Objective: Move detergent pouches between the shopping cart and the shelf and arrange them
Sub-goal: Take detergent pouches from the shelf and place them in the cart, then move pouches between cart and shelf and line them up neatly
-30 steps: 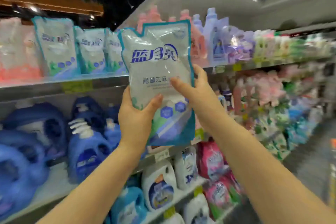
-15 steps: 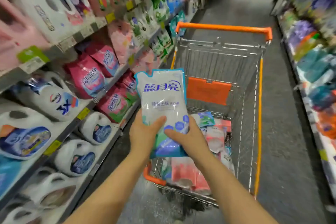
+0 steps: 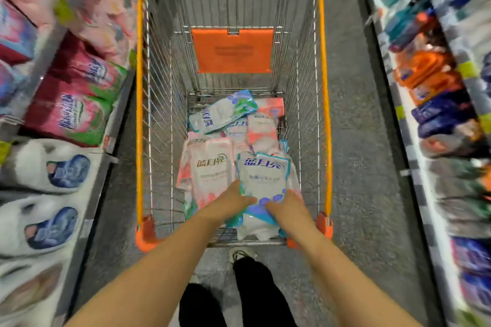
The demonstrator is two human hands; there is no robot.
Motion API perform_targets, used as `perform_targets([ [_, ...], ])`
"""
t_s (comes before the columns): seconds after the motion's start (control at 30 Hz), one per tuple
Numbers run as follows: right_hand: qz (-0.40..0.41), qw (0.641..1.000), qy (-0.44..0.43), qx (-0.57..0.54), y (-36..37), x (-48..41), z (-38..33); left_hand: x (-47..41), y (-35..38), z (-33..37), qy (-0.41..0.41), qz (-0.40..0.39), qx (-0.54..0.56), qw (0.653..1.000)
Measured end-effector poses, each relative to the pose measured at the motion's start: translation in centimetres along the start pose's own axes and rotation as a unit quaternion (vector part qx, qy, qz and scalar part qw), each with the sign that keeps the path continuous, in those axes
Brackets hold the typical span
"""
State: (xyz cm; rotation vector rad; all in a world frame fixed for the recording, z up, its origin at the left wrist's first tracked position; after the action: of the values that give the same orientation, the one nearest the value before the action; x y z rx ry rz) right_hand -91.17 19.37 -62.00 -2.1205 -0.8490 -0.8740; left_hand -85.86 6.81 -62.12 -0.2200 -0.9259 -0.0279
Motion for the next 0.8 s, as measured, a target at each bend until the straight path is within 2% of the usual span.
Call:
perform_targets([
  [0.1,0.007,0.998,0.046,0.031,0.9,-1.2,1.7,-0.6,0.2,-1.3,-0.05,0.021,-0.058,0.997],
  [0.2,-0.003,0.995,0.08,0.064,1.1,-1.1,2.3,-0.2,0.5,-1.9,-0.065,0.026,-0.088,0.994],
  [0.3,0.0,0.986,0.065,0.151,0.1,-0.3,1.0,0.5,-0.1,-1.7,-0.069,0.006,-0.144,0.987],
  [0.4,0.002,0.957,0.02,0.288,-0.7,0.6,-2.4,2.2,-1.9,-1.0,-0.079,0.018,-0.171,0.982],
  [0.57,0.006,0.944,-0.159,0.288,0.6,3.6,-12.7,8.4,-8.1,3.1,0.0,0.174,-0.088,0.981],
  [0.7,0.003,0.911,-0.277,0.307,3.7,8.2,-20.9,16.0,-14.0,4.3,0.06,0.312,-0.025,0.948],
  [0.8,-0.009,0.879,-0.359,0.314,7.7,12.4,-26.3,23.1,-18.0,3.4,0.097,0.415,0.011,0.904],
])
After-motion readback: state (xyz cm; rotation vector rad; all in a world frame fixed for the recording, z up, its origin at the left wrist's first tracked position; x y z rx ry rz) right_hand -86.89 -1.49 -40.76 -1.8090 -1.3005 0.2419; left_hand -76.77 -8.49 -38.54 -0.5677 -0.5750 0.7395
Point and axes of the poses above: each hand's wrist, its own x-axis away from the middle knuckle, its own y-axis out of the palm, z = x × y, the point moved 8 cm from there along -x, towards the middle knuckle, and after that the axes turned 8 degrees about -z, right-handed, at the moved point
